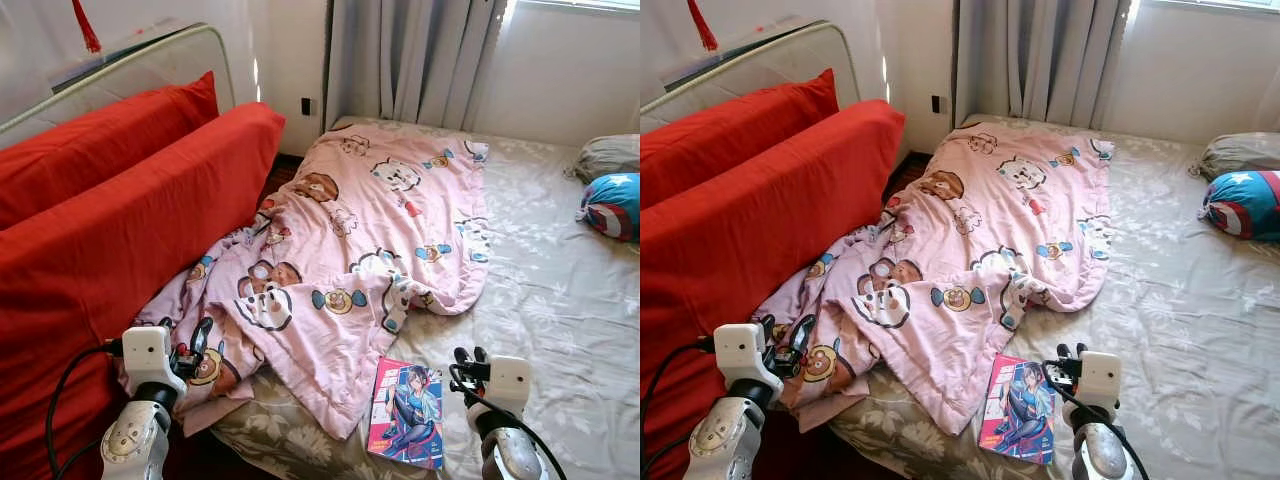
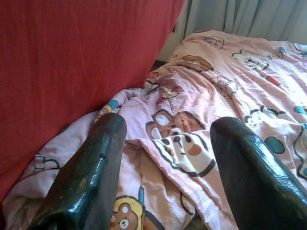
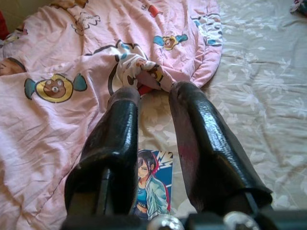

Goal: Clean up the room

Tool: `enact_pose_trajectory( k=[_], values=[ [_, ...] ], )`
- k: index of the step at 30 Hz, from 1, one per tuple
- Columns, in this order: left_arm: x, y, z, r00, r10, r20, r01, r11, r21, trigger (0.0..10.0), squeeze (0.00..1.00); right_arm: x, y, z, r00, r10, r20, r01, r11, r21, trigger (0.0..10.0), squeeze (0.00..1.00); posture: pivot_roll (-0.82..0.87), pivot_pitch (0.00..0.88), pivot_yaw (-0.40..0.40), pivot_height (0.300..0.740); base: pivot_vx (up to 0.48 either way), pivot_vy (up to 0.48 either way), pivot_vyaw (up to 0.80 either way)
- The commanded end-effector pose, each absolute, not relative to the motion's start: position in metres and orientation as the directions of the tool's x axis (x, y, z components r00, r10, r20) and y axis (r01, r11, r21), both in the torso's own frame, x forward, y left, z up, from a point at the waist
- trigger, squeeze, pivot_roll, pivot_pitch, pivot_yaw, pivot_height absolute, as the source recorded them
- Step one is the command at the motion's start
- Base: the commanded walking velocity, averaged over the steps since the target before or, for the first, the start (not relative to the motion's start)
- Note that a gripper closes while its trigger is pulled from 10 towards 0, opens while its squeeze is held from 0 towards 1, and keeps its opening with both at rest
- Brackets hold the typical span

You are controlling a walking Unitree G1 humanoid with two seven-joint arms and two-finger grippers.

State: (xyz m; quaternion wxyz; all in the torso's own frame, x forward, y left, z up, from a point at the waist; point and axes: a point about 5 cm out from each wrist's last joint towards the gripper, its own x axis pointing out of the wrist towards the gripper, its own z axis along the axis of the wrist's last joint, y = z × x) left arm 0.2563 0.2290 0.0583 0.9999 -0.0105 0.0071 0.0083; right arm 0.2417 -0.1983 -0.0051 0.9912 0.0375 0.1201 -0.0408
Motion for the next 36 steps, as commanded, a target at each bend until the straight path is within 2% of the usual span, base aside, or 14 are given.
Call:
enact_pose_trajectory(
  k=[1, 12, 17, 32, 36],
  values=[
    [0.2556, 0.2278, 0.0588, 1.000, 0.011, -0.022, -0.012, 1.000, -0.029, 10.0, 0.00, 0.2413, -0.1984, -0.0035, 0.968, -0.075, -0.238, 0.092, 0.994, 0.061, 10.0, 0.00, -0.03, 0.040, -0.014, 0.710, 0.000, 0.000, 0.00],
    [0.2551, 0.2234, 0.0590, 0.999, 0.001, -0.037, -0.003, 0.999, -0.038, 10.0, 0.00, 0.2393, -0.1966, -0.0068, 0.962, -0.070, -0.264, 0.089, 0.994, 0.060, 10.0, 0.00, -0.03, 0.051, -0.010, 0.701, 0.000, 0.000, 0.00],
    [0.2540, 0.2232, 0.0583, 0.999, 0.001, -0.045, -0.003, 0.999, -0.039, 10.0, 0.00, 0.2397, -0.1952, -0.0068, 0.963, -0.057, -0.265, 0.076, 0.995, 0.063, 10.0, 0.00, -0.03, 0.053, -0.010, 0.681, 0.000, 0.000, 0.00],
    [0.2517, 0.2180, 0.0561, 0.998, -0.006, -0.066, 0.003, 0.999, -0.043, 10.0, 0.00, 0.2400, -0.1933, -0.0084, 0.957, -0.043, -0.285, 0.064, 0.996, 0.062, 10.0, 0.00, -0.03, 0.060, -0.010, 0.681, 0.000, 0.000, 0.00],
    [0.2515, 0.2184, 0.0567, 0.998, -0.001, -0.066, -0.002, 0.999, -0.041, 10.0, 0.00, 0.2404, -0.1890, -0.0080, 0.961, -0.019, -0.275, 0.040, 0.997, 0.072, 10.0, 0.00, -0.03, 0.062, -0.009, 0.651, 0.000, 0.000, 0.00]
  ],
)
